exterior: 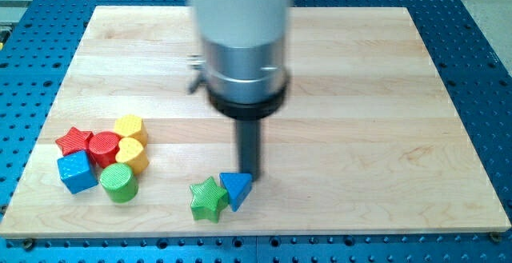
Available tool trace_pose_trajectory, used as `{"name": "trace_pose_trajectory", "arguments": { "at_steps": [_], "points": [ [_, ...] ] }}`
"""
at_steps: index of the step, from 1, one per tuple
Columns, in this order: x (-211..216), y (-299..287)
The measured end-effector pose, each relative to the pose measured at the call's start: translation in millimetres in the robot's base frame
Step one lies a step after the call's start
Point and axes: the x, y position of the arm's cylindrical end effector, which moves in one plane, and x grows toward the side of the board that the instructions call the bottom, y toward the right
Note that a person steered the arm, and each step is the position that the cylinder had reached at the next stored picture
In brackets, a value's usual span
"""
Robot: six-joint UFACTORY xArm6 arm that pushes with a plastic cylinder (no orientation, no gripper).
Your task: Separate the triangle from the green star
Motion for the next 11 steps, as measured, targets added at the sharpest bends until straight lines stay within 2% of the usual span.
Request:
{"name": "trace_pose_trajectory", "arguments": {
  "at_steps": [1,2,7,11],
  "points": [
    [16.8,67.3],
    [63.4,81.6],
    [67.3,39.8],
    [66.8,-40.7]
  ]
}}
